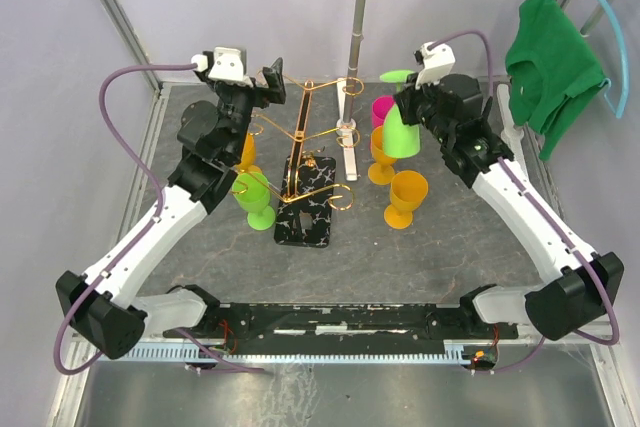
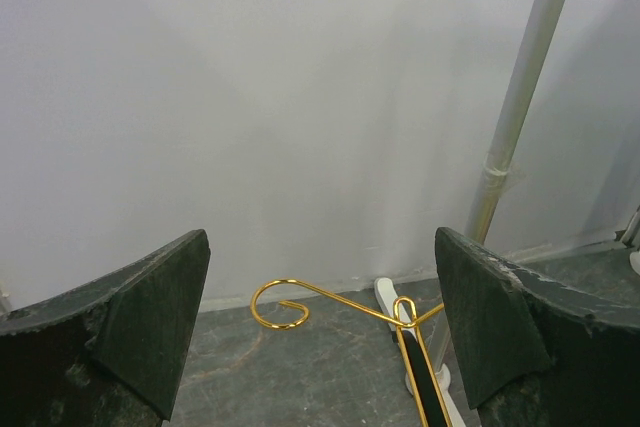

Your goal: Place the wine glass upside down on the wine glass rack

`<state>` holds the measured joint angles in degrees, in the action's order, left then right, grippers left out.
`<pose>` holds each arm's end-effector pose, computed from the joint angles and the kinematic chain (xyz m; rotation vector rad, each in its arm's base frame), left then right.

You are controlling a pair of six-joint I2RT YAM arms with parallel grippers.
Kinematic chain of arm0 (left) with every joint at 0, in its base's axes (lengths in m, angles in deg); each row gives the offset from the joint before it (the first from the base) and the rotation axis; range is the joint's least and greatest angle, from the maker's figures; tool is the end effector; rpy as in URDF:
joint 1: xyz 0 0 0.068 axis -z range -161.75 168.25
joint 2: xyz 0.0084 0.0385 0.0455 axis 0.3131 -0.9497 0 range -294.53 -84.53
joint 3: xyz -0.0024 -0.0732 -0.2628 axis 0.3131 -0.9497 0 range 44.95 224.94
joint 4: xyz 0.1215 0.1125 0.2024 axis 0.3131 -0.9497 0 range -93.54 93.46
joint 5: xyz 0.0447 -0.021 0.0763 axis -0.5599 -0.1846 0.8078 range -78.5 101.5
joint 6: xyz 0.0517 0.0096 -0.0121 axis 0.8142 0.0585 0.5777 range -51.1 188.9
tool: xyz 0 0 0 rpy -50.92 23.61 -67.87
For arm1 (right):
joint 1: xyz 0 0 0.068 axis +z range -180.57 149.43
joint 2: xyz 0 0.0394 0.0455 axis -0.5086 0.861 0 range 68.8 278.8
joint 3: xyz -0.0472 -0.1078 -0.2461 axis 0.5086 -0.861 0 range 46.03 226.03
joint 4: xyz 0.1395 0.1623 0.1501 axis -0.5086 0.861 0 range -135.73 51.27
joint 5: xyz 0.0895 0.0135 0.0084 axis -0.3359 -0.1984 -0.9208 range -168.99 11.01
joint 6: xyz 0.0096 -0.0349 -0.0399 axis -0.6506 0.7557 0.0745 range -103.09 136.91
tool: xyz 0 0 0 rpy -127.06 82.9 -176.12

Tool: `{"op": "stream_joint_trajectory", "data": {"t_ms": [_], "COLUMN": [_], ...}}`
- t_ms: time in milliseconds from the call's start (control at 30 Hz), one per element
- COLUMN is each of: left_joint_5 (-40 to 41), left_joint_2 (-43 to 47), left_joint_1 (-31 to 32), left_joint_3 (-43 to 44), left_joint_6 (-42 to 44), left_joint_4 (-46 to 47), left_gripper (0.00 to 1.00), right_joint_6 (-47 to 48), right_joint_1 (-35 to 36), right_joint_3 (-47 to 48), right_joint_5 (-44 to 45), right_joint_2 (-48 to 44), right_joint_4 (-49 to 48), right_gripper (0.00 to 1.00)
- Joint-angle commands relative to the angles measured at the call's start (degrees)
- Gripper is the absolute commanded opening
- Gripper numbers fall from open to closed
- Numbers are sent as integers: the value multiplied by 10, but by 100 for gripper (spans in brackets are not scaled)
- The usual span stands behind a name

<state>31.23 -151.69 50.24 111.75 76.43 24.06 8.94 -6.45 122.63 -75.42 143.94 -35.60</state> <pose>0.2302 -0.1295 0.4525 0.1244 1.2344 -0.1612 0.2783 0.1222 0.4184 -0.1978 1.7238 0.3599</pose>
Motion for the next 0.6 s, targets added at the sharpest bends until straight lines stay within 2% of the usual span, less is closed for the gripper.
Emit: {"op": "stream_joint_trajectory", "data": {"t_ms": [0, 167, 433, 567], "left_joint_5": [28, 58, 59, 59], "left_joint_2": [-17, -21, -1, -1], "left_joint_1": [-2, -10, -37, -44], "left_joint_3": [56, 74, 55, 53], "left_joint_6": [3, 9, -13, -22], "left_joint_4": [10, -10, -18, -24], "left_gripper": [99, 99, 99, 99], "right_joint_6": [47, 42, 38, 19], "right_joint_1": [-2, -2, -3, -3], "right_joint_3": [-39, -74, -56, -75], "right_joint_5": [-4, -67, -115, -126], "right_joint_2": [-18, -6, 10, 21], "right_joint_4": [-98, -173, -178, -232], "right_gripper": [1, 1, 1, 1]}}
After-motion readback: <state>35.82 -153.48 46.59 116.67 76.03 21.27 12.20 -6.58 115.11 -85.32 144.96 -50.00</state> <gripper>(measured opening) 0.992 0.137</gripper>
